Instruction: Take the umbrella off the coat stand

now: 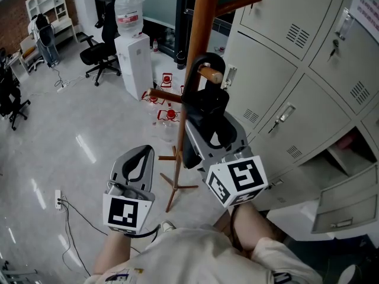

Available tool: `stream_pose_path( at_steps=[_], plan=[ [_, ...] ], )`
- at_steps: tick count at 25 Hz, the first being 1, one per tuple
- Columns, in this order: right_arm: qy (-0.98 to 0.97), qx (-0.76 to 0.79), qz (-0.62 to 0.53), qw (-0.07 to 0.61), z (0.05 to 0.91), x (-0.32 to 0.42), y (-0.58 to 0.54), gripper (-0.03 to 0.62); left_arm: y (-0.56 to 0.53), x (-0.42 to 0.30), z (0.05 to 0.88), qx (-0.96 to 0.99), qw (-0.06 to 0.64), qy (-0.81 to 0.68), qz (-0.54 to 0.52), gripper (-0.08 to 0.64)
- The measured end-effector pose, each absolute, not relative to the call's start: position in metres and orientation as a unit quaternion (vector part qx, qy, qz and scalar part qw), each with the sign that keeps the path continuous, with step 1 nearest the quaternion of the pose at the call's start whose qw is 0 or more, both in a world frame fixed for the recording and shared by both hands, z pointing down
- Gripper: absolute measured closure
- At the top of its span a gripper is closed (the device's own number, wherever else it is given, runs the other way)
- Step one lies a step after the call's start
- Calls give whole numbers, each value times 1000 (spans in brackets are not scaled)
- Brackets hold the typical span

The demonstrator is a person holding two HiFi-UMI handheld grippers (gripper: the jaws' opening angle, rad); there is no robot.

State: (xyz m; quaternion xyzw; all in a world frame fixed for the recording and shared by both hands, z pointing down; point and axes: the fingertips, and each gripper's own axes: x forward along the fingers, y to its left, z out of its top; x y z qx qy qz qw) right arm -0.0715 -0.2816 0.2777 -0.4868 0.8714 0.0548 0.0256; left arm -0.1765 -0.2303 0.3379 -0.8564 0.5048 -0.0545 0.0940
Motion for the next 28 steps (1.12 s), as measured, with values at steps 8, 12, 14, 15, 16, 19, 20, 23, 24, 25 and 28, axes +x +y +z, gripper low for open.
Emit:
stream_pose_path(
  at_steps=[8, 12, 14, 15, 16, 19, 20, 23, 24, 25, 28],
  plan=[
    [870, -486, 70, 39, 257, -64, -278, 334, -231, -176, 332, -851, 96, 514, -48, 552],
    [871, -485, 69, 48, 250, -59, -274, 334, -230, -174, 330, -850, 101, 515, -47, 552],
    [873, -480, 73, 51, 246, -60, -272, 333, -230, -174, 331, -850, 97, 515, -47, 552],
    [873, -479, 74, 52, 244, -60, -271, 333, -230, -173, 330, -851, 97, 514, -46, 552],
    [874, -478, 75, 54, 242, -59, -270, 334, -229, -171, 329, -852, 98, 513, -45, 552],
    [876, -471, 82, 57, 237, -58, -265, 334, -227, -166, 328, -853, 101, 510, -44, 552],
    [877, -470, 83, 58, 235, -58, -264, 334, -227, -165, 328, -853, 101, 510, -44, 552],
    [878, -466, 89, 61, 231, -55, -258, 333, -226, -163, 329, -853, 100, 510, -46, 552],
    [878, -465, 91, 61, 230, -55, -256, 334, -225, -162, 329, -853, 99, 511, -46, 552],
    [879, -464, 92, 62, 228, -54, -255, 333, -225, -161, 329, -853, 99, 511, -47, 552],
    [880, -461, 94, 65, 225, -49, -249, 333, -224, -155, 328, -854, 99, 509, -48, 552]
  ],
)
